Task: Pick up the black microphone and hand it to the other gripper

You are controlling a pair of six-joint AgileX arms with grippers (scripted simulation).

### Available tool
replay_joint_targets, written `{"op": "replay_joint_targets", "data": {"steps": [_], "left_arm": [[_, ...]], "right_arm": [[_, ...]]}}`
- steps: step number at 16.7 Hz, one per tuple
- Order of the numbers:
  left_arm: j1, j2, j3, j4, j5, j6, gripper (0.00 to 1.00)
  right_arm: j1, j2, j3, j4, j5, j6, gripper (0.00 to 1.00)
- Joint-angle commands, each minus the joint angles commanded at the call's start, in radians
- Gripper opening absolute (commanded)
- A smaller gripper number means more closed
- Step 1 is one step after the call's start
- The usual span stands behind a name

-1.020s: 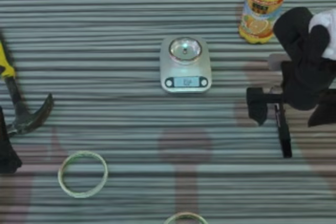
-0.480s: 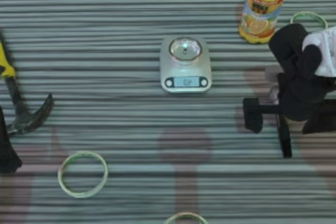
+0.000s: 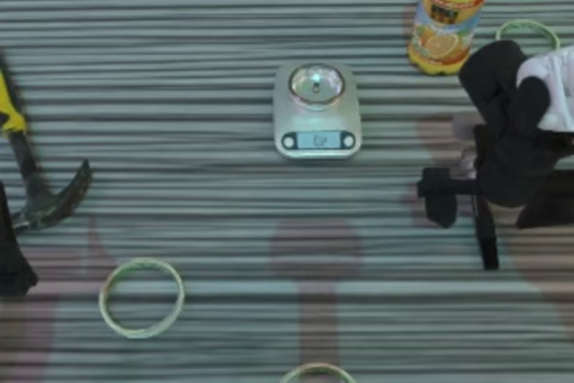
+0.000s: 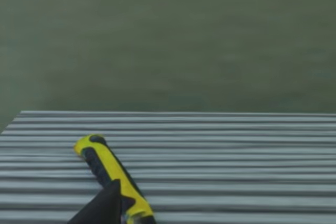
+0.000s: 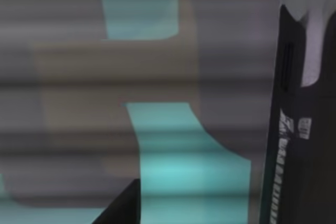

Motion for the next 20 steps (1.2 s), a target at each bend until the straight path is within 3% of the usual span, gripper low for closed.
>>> {"op": "replay_joint_targets", "data": {"steps": [5,6,13,14,15,20], "left_arm": [[0.0,0.0,0.0,0.0,0.0,0.0,1.0],[0.0,0.0,0.0,0.0,0.0,0.0,1.0],[0.0,0.0,0.0,0.0,0.0,0.0,1.0],[0.0,0.0,0.0,0.0,0.0,0.0,1.0],[0.0,0.0,0.0,0.0,0.0,0.0,1.0],[0.0,0.0,0.0,0.0,0.0,0.0,1.0]], "right_arm": [[0.0,0.0,0.0,0.0,0.0,0.0,0.02],[0.0,0.0,0.0,0.0,0.0,0.0,0.0],[0.0,0.0,0.0,0.0,0.0,0.0,0.0],[-0.002,-0.062,0.021,-0.035,0.033,-0.018,0.0],[-0.002,-0.062,0.021,-0.034,0.033,-0.018,0.0],[0.0,-0.095,-0.008,0.121,-0.026,-0.057,0.0]]}}
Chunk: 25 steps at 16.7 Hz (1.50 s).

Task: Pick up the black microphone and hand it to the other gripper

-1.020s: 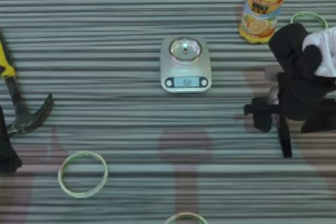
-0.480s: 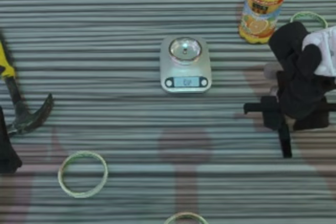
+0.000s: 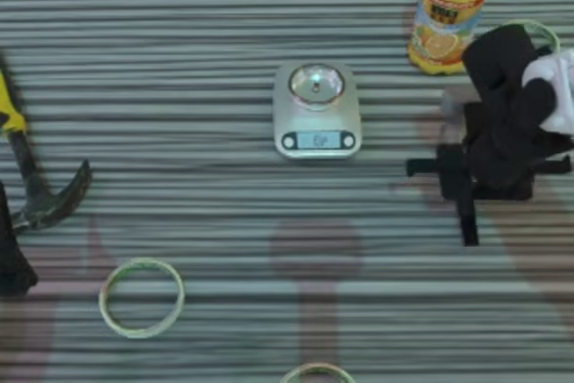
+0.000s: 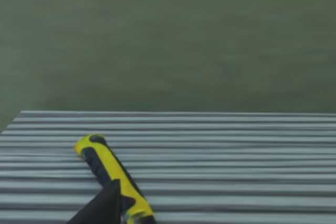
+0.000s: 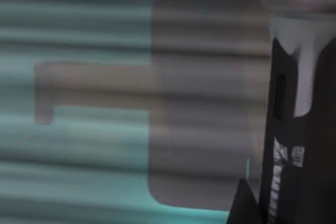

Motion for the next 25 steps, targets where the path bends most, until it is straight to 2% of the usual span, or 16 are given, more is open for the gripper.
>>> {"op": "replay_joint_targets", "data": {"steps": [3,11,15,17,19,23,25], "left_arm": [[0.0,0.0,0.0,0.0,0.0,0.0,1.0],[0.0,0.0,0.0,0.0,0.0,0.0,1.0],[0.0,0.0,0.0,0.0,0.0,0.0,1.0],[0.0,0.0,0.0,0.0,0.0,0.0,1.0],[0.0,0.0,0.0,0.0,0.0,0.0,1.0],[0.0,0.0,0.0,0.0,0.0,0.0,1.0],[0.0,0.0,0.0,0.0,0.0,0.0,1.0]], "right_arm": [[-0.002,-0.034,-0.051,0.216,-0.075,-0.044,0.0],[-0.012,-0.196,-0.269,0.994,-0.321,-0.195,0.0],[-0.018,-0.299,-0.343,1.238,-0.411,-0.261,0.0],[-0.02,-0.333,-0.359,1.296,-0.437,-0.281,0.0],[-0.02,-0.344,-0.363,1.313,-0.445,-0.287,0.0],[-0.015,-0.34,-0.358,1.311,-0.444,-0.285,0.0],[0.001,-0.346,-0.356,1.306,-0.428,-0.284,0.0]]}}
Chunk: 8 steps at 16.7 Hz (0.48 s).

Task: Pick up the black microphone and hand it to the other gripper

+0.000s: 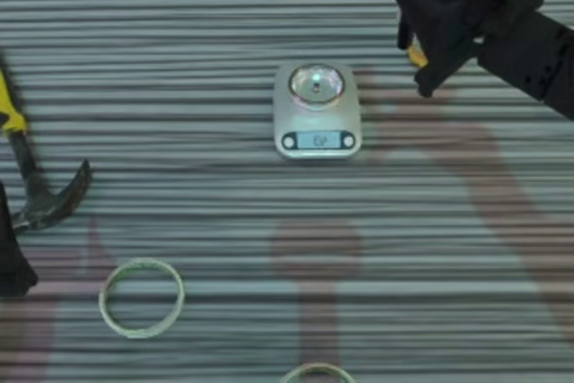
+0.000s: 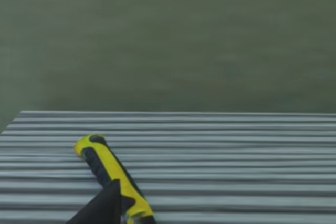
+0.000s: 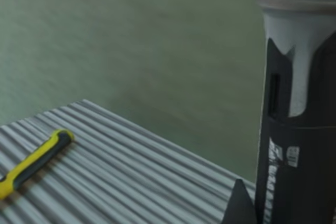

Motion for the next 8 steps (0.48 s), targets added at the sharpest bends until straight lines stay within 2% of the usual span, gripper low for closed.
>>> {"op": "replay_joint_targets", "data": {"steps": [2,8], "left_arm": [[0.0,0.0,0.0,0.0,0.0,0.0,1.0],[0.0,0.0,0.0,0.0,0.0,0.0,1.0]], "right_arm": [[0.051,-0.016,0.005,-0.014,0.051,0.002,0.0],[0.267,-0.088,0.022,-0.075,0.257,0.019,0.0]]}}
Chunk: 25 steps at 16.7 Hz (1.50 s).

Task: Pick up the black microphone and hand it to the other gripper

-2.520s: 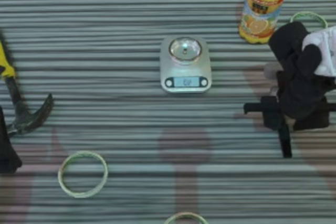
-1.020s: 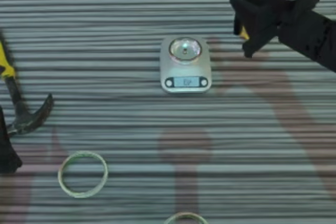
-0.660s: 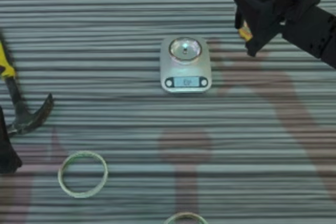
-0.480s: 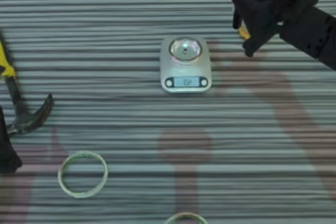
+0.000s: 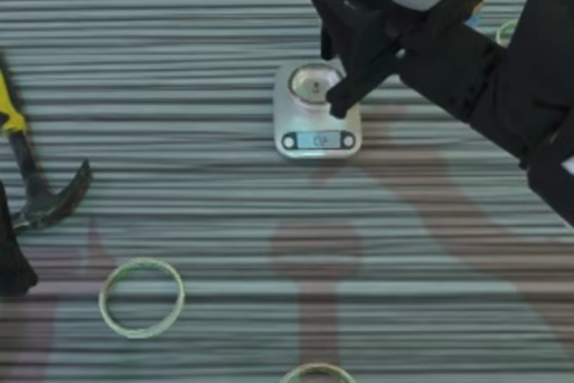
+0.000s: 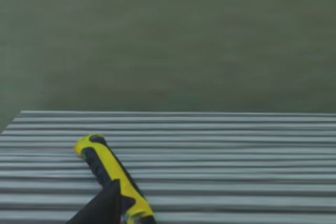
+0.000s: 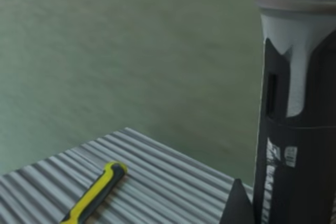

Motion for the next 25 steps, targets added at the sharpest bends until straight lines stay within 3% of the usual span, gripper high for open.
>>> {"op": "replay_joint_targets", "data": {"steps": [2,14,18,25], "left_arm": [[0.0,0.0,0.0,0.0,0.0,0.0,1.0],[-0.026,0.035,0.03,0.014,0.006,0.002,1.0],[-0.144,0.229,0.168,0.082,0.027,0.011,1.0],[-0.423,0.752,0.485,0.233,0.081,0.032,1.0]], "right_arm": [[0.026,-0.012,0.004,-0.007,0.026,0.002,0.0],[0.026,-0.012,0.004,-0.007,0.026,0.002,0.0],[0.026,-0.012,0.004,-0.007,0.026,0.002,0.0],[0.026,-0.012,0.004,-0.007,0.026,0.002,0.0]]}}
